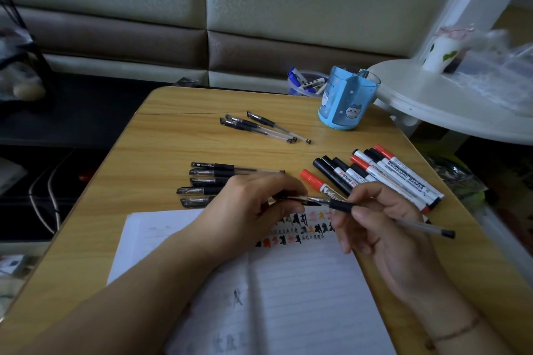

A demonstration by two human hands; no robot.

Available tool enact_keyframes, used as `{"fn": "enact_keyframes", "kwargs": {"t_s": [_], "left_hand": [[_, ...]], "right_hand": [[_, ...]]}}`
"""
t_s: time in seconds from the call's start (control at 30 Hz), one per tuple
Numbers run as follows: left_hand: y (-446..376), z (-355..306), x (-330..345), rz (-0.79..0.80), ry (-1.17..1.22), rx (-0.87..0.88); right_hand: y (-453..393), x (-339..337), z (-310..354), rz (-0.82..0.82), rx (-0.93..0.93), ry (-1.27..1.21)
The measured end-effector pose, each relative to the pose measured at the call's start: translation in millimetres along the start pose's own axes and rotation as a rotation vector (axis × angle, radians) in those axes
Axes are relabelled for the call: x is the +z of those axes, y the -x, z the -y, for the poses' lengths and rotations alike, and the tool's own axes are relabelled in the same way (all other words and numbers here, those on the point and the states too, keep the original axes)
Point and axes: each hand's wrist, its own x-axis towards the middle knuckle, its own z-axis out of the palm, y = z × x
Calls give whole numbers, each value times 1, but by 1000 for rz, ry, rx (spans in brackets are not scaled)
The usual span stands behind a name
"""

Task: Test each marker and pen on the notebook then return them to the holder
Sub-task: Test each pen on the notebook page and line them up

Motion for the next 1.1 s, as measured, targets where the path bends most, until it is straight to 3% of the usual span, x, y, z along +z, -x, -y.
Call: {"fn": "enact_keyframes", "kwargs": {"t_s": [0.43,0.9,1.0,1.1], "left_hand": [[0,-6,1,34,4,116],[0,-4,3,56,65,45],[0,-4,2,-83,123,-16],[-2,-1,-4,-425,116,-80]], "right_hand": [[3,10,-1,-74,-20,103],[-2,8,-6,-31,-24,177],[-12,9,8,-49,-50,331],[-40,13,24,-41,-67,687]]}}
